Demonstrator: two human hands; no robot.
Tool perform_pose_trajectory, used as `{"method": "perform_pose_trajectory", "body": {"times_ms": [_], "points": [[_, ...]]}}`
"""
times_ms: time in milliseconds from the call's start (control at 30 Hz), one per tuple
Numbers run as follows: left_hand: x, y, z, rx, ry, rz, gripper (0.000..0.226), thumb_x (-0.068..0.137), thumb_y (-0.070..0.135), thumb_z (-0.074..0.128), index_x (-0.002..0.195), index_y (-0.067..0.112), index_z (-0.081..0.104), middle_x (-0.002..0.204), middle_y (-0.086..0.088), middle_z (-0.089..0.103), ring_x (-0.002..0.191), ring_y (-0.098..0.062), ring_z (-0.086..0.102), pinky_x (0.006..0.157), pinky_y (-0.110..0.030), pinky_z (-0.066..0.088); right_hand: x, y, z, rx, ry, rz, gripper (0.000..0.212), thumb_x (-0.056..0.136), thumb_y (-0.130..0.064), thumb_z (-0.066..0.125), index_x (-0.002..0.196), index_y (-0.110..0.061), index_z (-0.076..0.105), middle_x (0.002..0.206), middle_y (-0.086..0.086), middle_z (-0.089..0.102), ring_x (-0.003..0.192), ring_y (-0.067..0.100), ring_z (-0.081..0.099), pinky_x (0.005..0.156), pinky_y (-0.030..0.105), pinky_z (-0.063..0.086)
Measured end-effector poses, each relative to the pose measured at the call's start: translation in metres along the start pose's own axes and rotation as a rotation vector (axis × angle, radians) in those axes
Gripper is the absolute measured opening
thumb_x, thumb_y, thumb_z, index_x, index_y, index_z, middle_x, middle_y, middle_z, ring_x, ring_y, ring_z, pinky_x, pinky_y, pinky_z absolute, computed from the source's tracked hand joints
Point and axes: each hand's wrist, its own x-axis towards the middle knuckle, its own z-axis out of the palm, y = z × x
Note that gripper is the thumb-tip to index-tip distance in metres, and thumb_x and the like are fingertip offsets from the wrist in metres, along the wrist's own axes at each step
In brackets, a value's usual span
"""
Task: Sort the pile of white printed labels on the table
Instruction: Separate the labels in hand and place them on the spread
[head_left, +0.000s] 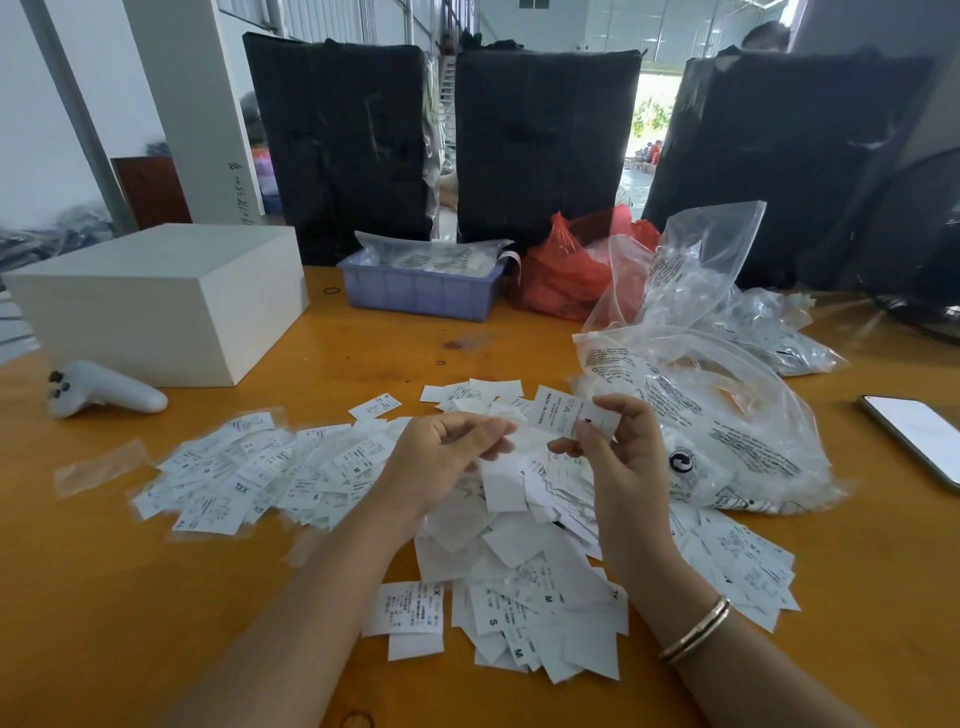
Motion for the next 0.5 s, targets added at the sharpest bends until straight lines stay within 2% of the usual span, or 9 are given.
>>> {"method": "perform_pose_trajectory", "body": {"times_ms": [133,300,500], "points": [[-0.0013,0.0011,0.0006,-0.013,-0.02,-0.01,0.026,0.07,0.05,0.061,0.084,0.032,0.074,0.083,0.009,0.075,0.076,-0.001,0.066,0.063,-0.013,0.051,0.0,-0.0003,0.0005,0.006,-0.009,-0.003,0.025,0.09,0.007,0.052,0.095,-0.018,0.052,0.085,0.006,0.065,0.066,0.017,0.069,0.063,0.019,0.053],[-0.0017,0.0015,0.0005,-0.035,-0.028,-0.026,0.027,0.07,0.049,0.061,0.085,0.03,0.074,0.084,0.007,0.075,0.076,-0.002,0.066,0.067,-0.016,0.052,-0.0008,-0.0007,0.0019,-0.009,-0.039,-0.012,0.025,0.091,0.006,0.052,0.094,-0.018,0.051,0.084,0.001,0.067,0.067,0.017,0.069,0.063,0.019,0.053],[-0.002,0.0026,0.0011,-0.052,-0.049,-0.043,0.027,0.07,0.047,0.062,0.084,0.028,0.075,0.083,0.005,0.075,0.075,-0.004,0.065,0.067,-0.017,0.052,0.0002,-0.0038,0.0017,0.016,-0.017,-0.032,0.025,0.091,0.006,0.051,0.094,-0.02,0.051,0.093,0.014,0.063,0.069,0.021,0.069,0.066,0.022,0.055]]}}
